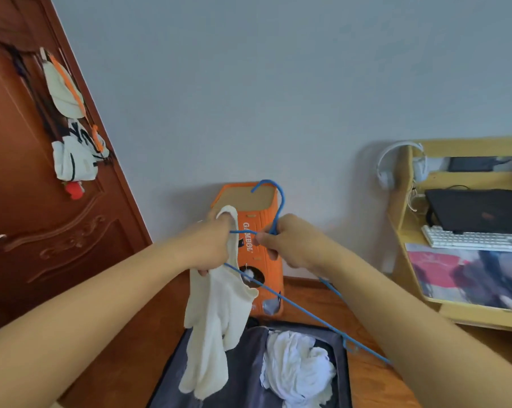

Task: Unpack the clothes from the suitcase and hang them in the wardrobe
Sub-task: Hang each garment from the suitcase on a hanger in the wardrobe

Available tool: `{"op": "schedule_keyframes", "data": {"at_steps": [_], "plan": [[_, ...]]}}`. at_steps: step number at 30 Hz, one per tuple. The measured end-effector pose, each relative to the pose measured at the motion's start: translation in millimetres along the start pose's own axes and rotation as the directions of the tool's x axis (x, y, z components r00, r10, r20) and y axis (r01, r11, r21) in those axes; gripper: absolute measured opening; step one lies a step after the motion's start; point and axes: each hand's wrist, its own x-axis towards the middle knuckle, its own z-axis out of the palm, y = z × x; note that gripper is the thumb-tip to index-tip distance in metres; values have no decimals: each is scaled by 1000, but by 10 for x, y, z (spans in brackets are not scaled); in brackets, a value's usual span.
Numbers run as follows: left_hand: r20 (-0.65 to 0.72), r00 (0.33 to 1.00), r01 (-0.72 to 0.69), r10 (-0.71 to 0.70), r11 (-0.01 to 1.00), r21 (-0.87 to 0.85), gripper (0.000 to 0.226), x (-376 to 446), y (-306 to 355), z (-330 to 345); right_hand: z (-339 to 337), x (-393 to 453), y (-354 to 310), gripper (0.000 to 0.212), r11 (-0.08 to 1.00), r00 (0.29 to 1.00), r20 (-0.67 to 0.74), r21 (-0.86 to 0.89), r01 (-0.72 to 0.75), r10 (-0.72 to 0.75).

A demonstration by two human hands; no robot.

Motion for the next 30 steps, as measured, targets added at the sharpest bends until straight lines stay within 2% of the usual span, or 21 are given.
{"op": "schedule_keyframes", "data": {"at_steps": [3, 5, 6, 7, 8, 9, 10, 12, 14, 15, 16, 17, 18, 19, 20, 22, 23, 24, 25, 27, 30], "plan": [[-93, 991, -102, 100, 994, -24, 44, -239, 95, -176, 184, 150, -51, 32, 997, 998, -24, -51, 54, -55], [-232, 959, -159, 163, 987, 36, 34, -356, 49, -332, 97, 145, -119, 33, 993, 985, -128, -10, 117, -117], [-346, 912, -201, 221, 975, 93, 30, -406, 4, -421, 1, 119, -170, 33, 988, 971, -193, 31, 151, -142], [-470, 830, -270, 300, 954, 131, 27, -445, -41, -507, -110, 90, -216, 33, 979, 954, -249, 70, 191, -168], [-558, 744, -347, 368, 926, 148, 28, -457, -86, -590, -227, 48, -272, 31, 968, 939, -278, 90, 233, -200], [-591, 695, -406, 410, 902, 148, 31, -437, -122, -667, -328, 11, -326, 30, 958, 931, -281, 96, 269, -233], [-575, 701, -432, 422, 893, 127, 36, -389, -146, -736, -411, -27, -378, 29, 950, 928, -266, 98, 296, -261], [-476, 776, -392, 413, 908, 150, 41, -251, -128, -842, -543, -23, -450, 28, 939, 928, -236, 119, 321, -287], [-454, 792, -277, 407, 904, 326, 41, -107, -65, -901, -637, 63, -471, 26, 948, 903, -324, 50, 315, -283], [-477, 779, -230, 408, 892, 389, 42, -62, -40, -929, -646, 112, -433, 23, 951, 840, -456, -58, 302, -295], [-509, 766, -197, 393, 897, 396, 42, -26, -30, -956, -619, 133, -373, 19, 938, 696, -632, -186, 292, -342], [-540, 755, -187, 371, 912, 365, 41, -2, -28, -973, -537, 99, -297, 13, 905, 507, -755, -289, 313, -416], [-566, 747, -203, 350, 930, 307, 40, 13, -45, -982, -389, 22, -204, 8, 859, 376, -788, -356, 368, -487], [-585, 738, -236, 336, 941, 244, 37, 17, -68, -988, -209, -47, -67, 6, 816, 358, -758, -383, 433, -546], [-600, 731, -272, 327, 945, 184, 35, 6, -89, -989, -25, -74, 111, 9, 796, 438, -685, -371, 478, -582], [-620, 716, -311, 321, 942, 128, 32, -23, -130, -972, 238, 26, 504, 27, 847, 714, -457, -321, 423, -530], [-630, 709, -307, 317, 943, 130, 31, -24, -159, -954, 309, 110, 696, 33, 872, 809, -356, -335, 357, -468], [-646, 701, -296, 302, 947, 121, 31, -24, -208, -939, 337, 178, 845, 35, 878, 858, -286, -358, 318, -427], [-672, 688, -293, 272, 952, 86, 30, -14, -284, -926, 318, 217, 962, 34, 867, 874, -247, -393, 304, -419], [-712, 668, -298, 218, 955, 13, 32, -1, -513, -910, 176, 217, 1122, 30, 783, 845, -187, -513, 351, -502], [-687, 672, -266, 278, 956, 126, 42, -68, -954, -782, -231, 135, 1310, 60, 638, 791, -73, -637, 432, -608]]}}
